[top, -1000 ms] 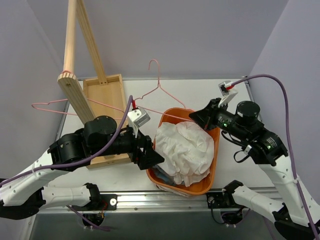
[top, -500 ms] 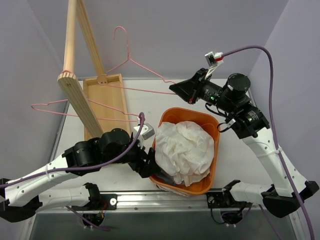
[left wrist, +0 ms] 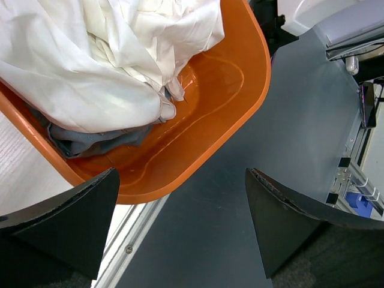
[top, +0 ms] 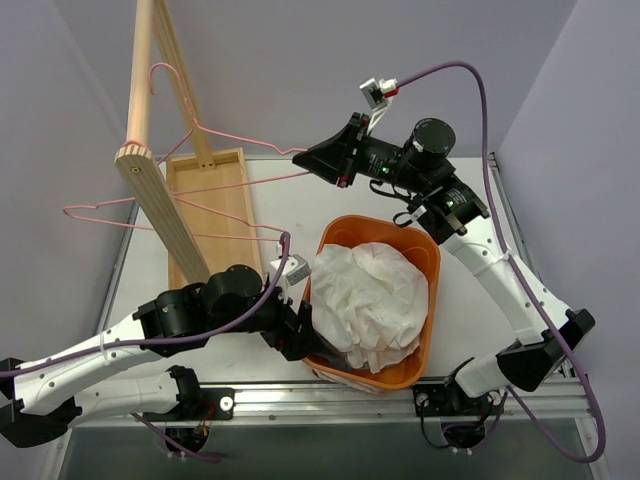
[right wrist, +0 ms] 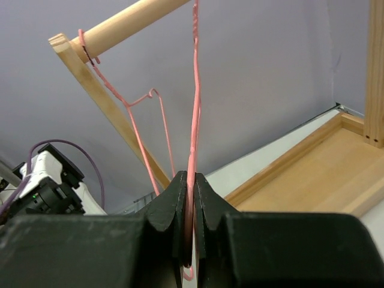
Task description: Remove the skirt from the hanger
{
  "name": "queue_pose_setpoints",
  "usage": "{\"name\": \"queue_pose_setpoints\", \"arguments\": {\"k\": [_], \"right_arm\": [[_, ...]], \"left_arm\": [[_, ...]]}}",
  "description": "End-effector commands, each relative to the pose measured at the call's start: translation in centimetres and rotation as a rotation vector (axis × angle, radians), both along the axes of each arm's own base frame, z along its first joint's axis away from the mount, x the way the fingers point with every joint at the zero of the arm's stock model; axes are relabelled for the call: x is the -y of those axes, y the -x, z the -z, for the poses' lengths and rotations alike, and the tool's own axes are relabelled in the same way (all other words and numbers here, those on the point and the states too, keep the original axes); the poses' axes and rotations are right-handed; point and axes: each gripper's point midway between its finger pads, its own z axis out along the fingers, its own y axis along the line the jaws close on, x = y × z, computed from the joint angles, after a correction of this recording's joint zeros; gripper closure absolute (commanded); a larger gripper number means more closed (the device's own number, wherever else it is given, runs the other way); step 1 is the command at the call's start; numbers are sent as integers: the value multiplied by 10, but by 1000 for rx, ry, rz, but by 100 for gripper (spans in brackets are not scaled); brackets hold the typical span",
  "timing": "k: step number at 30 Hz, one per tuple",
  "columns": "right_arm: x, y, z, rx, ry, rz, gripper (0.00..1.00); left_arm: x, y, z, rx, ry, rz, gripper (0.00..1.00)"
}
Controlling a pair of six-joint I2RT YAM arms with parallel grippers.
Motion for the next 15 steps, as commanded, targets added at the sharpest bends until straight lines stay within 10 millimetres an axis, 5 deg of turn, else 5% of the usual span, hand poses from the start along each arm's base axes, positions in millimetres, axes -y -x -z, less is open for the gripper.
{"name": "queue_pose_setpoints", "arguments": {"k": [1, 15], "right_arm": [[-6, 37, -60, 166, -120, -80, 100], [-8, 58, -76, 194, -139, -80, 100]], "left_arm": [[12, 4, -9, -9, 71, 24, 6], [16, 5, -1, -30, 63, 31, 6]]}}
